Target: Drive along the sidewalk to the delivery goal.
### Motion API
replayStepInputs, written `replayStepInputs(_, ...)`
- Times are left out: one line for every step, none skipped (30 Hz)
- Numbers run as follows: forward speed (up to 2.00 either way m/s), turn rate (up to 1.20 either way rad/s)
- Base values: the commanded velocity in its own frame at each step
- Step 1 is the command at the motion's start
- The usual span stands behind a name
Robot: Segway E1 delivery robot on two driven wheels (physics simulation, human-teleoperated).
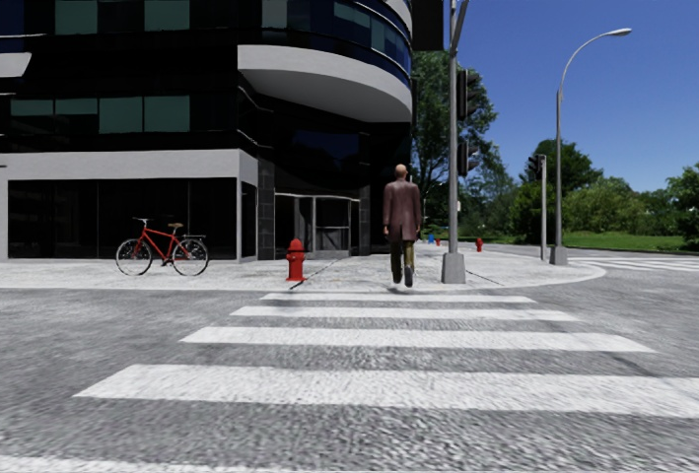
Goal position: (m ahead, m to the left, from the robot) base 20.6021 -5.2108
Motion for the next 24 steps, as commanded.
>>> replayStepInputs(1.93, 0.00)
replayStepInputs(1.93, 0.00)
replayStepInputs(1.93, 0.00)
replayStepInputs(1.93, 0.00)
replayStepInputs(1.93, 0.00)
replayStepInputs(1.93, 0.00)
replayStepInputs(1.93, 0.00)
replayStepInputs(1.93, 0.00)
replayStepInputs(1.93, 0.00)
replayStepInputs(1.93, 0.00)
replayStepInputs(1.93, -0.59)
replayStepInputs(1.93, -0.59)
replayStepInputs(1.93, -1.01)
replayStepInputs(1.93, -1.20)
replayStepInputs(1.93, -1.20)
replayStepInputs(1.93, -1.20)
replayStepInputs(1.93, -1.20)
replayStepInputs(1.93, -0.36)
replayStepInputs(1.93, 0.00)
replayStepInputs(1.93, 0.00)
replayStepInputs(1.93, 0.00)
replayStepInputs(1.93, 0.00)
replayStepInputs(1.93, 0.00)
replayStepInputs(1.93, 0.00)
